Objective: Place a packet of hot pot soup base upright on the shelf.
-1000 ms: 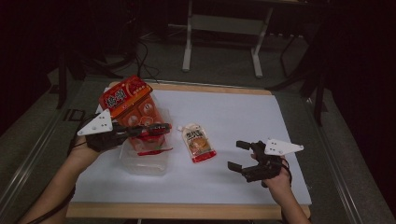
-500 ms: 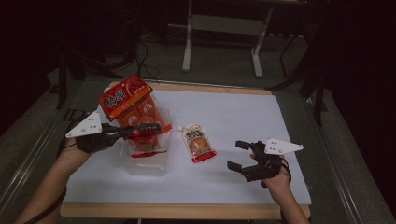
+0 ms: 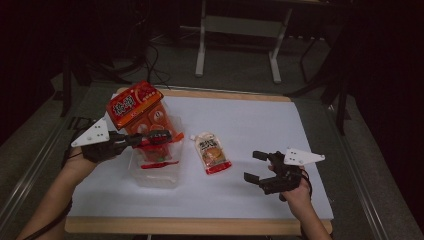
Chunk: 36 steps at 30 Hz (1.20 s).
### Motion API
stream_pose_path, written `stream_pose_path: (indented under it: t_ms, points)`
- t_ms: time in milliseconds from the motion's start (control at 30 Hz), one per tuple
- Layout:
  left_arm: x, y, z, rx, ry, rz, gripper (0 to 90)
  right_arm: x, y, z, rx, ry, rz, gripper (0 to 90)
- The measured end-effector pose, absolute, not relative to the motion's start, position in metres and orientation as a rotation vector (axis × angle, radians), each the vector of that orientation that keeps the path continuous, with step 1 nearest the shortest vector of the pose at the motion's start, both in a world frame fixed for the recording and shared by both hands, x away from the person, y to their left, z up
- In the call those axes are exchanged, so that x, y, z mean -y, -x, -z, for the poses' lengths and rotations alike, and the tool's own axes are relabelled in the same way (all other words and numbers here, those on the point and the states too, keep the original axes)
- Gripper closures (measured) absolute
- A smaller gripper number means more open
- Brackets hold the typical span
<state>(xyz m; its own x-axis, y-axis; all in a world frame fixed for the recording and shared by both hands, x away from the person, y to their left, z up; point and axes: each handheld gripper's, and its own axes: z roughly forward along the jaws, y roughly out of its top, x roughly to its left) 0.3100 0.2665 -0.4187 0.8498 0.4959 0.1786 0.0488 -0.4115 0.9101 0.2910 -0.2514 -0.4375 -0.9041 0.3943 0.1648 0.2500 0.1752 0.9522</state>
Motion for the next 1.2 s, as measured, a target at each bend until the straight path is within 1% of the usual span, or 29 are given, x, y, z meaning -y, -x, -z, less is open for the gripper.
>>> stream_pose_path:
  t_ms: [67,167,700,1000,1133,1200]
  points:
    - [-0.263,-0.310,0.422,-0.390,-2.000,-0.526,87.3,0.251,-0.291,0.437,-2.315,-0.639,-1.836,14.0]
    - [-0.258,-0.310,0.428,-0.364,-2.024,-0.506,87.2,0.251,-0.291,0.437,-2.314,-0.640,-1.842,14.1]
    - [-0.254,-0.310,0.454,-0.367,-2.008,-0.429,86.6,0.251,-0.290,0.438,-2.300,-0.630,-1.825,14.2]
    - [-0.255,-0.309,0.462,-0.387,-1.964,-0.421,86.3,0.250,-0.290,0.439,-2.310,-0.602,-1.836,15.5]
    - [-0.256,-0.309,0.463,-0.399,-1.957,-0.409,84.0,0.250,-0.291,0.440,-2.312,-0.610,-1.829,15.5]
    - [-0.258,-0.309,0.463,-0.421,-1.943,-0.402,80.7,0.251,-0.291,0.440,-2.308,-0.605,-1.827,15.5]
